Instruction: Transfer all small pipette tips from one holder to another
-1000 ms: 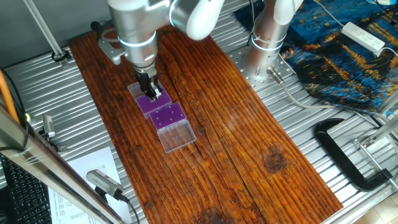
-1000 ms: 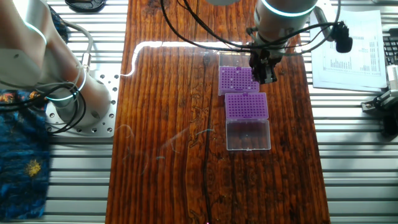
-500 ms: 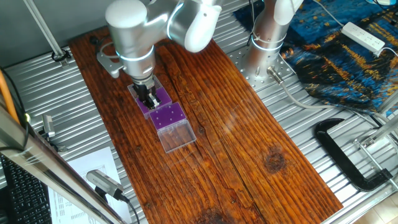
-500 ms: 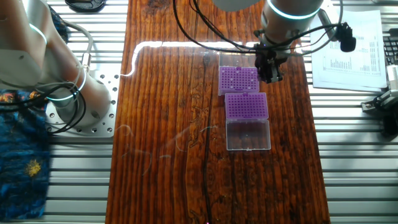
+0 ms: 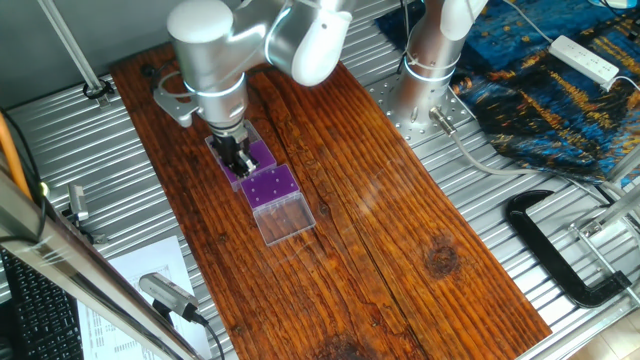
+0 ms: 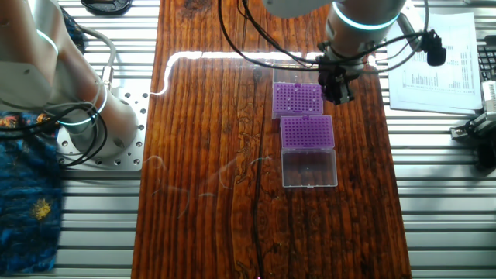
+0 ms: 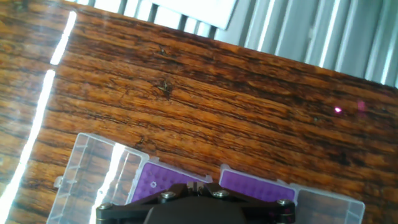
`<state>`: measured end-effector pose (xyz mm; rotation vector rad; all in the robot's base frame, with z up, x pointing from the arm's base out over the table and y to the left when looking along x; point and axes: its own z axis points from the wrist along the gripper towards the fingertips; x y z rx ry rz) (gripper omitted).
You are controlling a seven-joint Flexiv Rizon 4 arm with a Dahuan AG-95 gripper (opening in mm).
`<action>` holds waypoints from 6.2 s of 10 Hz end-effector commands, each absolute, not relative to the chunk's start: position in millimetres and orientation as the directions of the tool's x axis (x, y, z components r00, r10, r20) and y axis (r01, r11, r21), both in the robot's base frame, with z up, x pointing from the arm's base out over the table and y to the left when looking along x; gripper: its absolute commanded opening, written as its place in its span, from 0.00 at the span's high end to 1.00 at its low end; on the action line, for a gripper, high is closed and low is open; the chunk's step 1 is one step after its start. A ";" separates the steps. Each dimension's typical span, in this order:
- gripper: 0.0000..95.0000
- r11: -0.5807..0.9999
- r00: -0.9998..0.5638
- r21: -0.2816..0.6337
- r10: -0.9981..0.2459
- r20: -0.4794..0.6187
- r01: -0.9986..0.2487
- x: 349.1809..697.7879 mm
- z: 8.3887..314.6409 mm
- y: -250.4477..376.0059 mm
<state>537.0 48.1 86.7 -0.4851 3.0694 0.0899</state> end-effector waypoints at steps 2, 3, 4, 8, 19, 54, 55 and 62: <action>1.00 0.951 -0.952 0.048 -0.303 -0.043 -0.305 536.7 81.0 52.5; 1.00 0.951 -0.952 0.048 -0.302 -0.043 -0.304 536.4 78.2 54.3; 0.80 0.951 -0.952 0.051 -0.303 -0.044 -0.305 536.1 76.5 55.7; 0.80 0.952 -0.953 0.049 -0.299 -0.042 -0.301 536.9 71.1 60.4; 0.80 0.951 -0.952 0.036 -0.306 -0.032 -0.307 528.9 58.6 61.1; 0.80 0.949 -0.950 0.035 -0.312 -0.023 -0.313 521.7 53.3 58.4; 1.00 0.949 -0.950 0.035 -0.311 -0.023 -0.312 521.7 53.3 58.4; 1.00 0.952 -0.952 0.036 -0.304 -0.023 -0.305 521.9 55.4 58.3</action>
